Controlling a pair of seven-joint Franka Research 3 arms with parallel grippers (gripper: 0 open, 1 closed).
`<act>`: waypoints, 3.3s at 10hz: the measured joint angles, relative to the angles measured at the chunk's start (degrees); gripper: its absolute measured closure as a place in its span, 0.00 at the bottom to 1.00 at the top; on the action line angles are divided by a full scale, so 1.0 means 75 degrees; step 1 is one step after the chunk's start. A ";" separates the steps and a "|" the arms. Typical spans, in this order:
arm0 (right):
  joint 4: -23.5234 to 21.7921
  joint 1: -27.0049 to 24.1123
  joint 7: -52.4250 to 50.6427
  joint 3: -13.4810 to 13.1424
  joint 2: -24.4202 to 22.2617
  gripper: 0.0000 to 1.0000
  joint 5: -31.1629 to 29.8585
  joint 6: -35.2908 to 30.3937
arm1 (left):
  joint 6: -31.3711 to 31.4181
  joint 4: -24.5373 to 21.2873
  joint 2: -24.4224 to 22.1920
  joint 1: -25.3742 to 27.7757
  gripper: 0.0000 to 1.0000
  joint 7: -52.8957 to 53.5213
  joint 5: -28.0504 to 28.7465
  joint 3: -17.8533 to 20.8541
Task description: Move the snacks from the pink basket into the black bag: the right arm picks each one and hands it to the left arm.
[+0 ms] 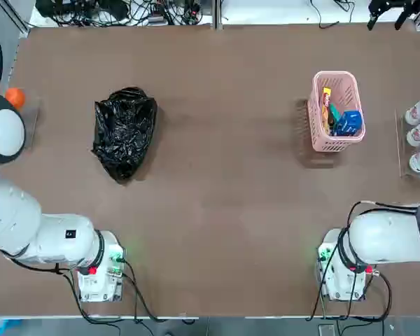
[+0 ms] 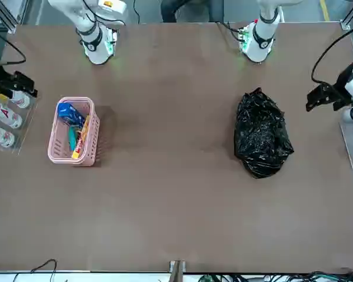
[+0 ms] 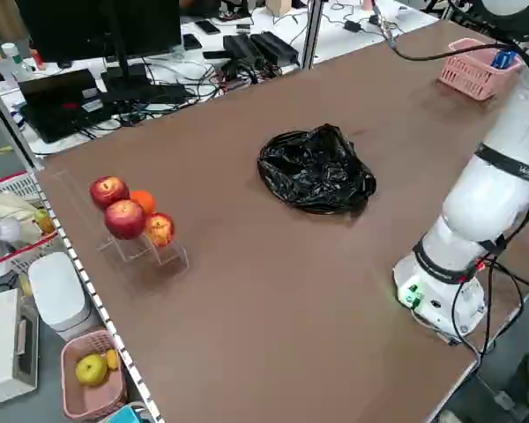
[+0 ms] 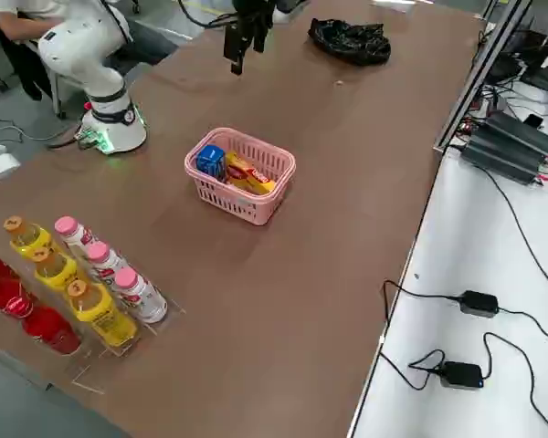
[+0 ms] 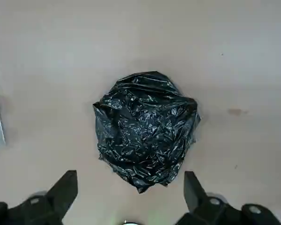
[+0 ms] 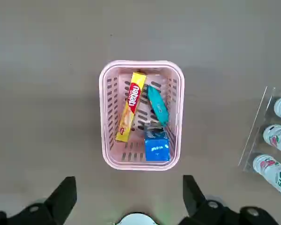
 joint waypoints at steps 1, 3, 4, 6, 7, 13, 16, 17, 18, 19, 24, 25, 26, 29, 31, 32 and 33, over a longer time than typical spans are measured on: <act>-0.0005 0.0000 0.0000 0.0001 -0.0060 0.00 -0.0008 0.0020 | -0.0004 -0.0008 -0.0002 0.0000 0.00 0.0002 0.0000 0.0005; -0.0010 0.0000 0.0000 0.0001 -0.0229 0.00 -0.0014 -0.0006 | -0.0015 -0.0015 -0.0006 0.0001 0.00 0.0002 0.0000 0.0016; -0.0110 0.0000 0.0000 0.0000 -0.0327 0.00 -0.0017 0.0020 | -0.0015 -0.0033 0.0004 0.0002 0.00 -0.0011 0.0000 0.0027; -0.1314 0.0000 -0.0002 0.0011 -0.0947 0.00 -0.0122 0.1020 | -0.0014 -0.0073 0.0048 0.0004 0.00 -0.0020 0.0000 0.0034; -0.2241 0.0000 -0.0002 0.0024 -0.1412 0.00 -0.0179 0.1630 | -0.0013 -0.0092 0.0056 0.0006 0.00 -0.0022 0.0000 0.0035; -0.4949 -0.0109 -0.0228 -0.0023 -0.1974 0.00 -0.0481 0.4013 | -0.0025 -0.0123 0.0296 0.0018 0.00 -0.0046 0.0000 0.0049; -0.5815 -0.0426 -0.0695 -0.0048 -0.1970 0.00 -0.0482 0.5302 | -0.0155 -0.0124 0.0296 0.0006 0.00 -0.0262 0.0000 0.0047; -0.6134 -0.0526 -0.0804 -0.0054 -0.1965 0.00 -0.0482 0.5751 | -0.0155 -0.0119 0.0296 0.0001 0.00 -0.0316 -0.0003 0.0039; -0.6431 -0.0642 -0.0940 -0.0120 -0.1952 0.00 -0.0482 0.6086 | -0.0155 -0.0115 0.0295 0.0001 0.00 -0.0317 -0.0003 0.0038; -0.6664 -0.0711 -0.1067 -0.0263 -0.1915 0.00 -0.0482 0.6292 | -0.0155 -0.0112 0.0294 -0.0015 0.00 -0.0299 -0.0002 0.0034; -0.6897 -0.0723 -0.1377 -0.0635 -0.1540 0.00 -0.0238 0.6428 | -0.0155 -0.0120 0.0299 -0.0149 0.00 -0.0295 -0.0002 -0.0009; -0.6920 -0.0686 -0.1384 -0.0632 -0.1507 0.00 -0.0128 0.6447 | -0.0155 -0.0122 0.0315 -0.0150 0.00 -0.0294 -0.0002 -0.0011; -0.6930 -0.0639 -0.1386 -0.0627 -0.1462 0.00 -0.0062 0.6506 | -0.0151 -0.0122 0.0359 -0.0156 0.00 -0.0290 -0.0002 -0.0016; -0.6935 -0.0485 -0.1396 -0.0621 -0.1355 0.00 -0.0024 0.6662 | -0.0147 -0.0122 0.0423 -0.0165 0.00 -0.0290 -0.0002 -0.0051; -0.6939 -0.0348 -0.1397 -0.0619 -0.1276 0.00 -0.0021 0.6752 | -0.0147 -0.0126 0.0479 -0.0157 0.00 -0.0290 -0.0002 -0.0050; -0.6939 -0.0296 -0.1397 -0.0619 -0.1241 0.00 -0.0021 0.6784 | -0.0147 -0.0127 0.0520 -0.0150 0.00 -0.0290 -0.0002 -0.0049; -0.6939 -0.0251 -0.1397 -0.0619 -0.1214 0.00 -0.0021 0.6823 | -0.0147 -0.0127 0.0543 -0.0138 0.00 -0.0300 -0.0003 -0.0047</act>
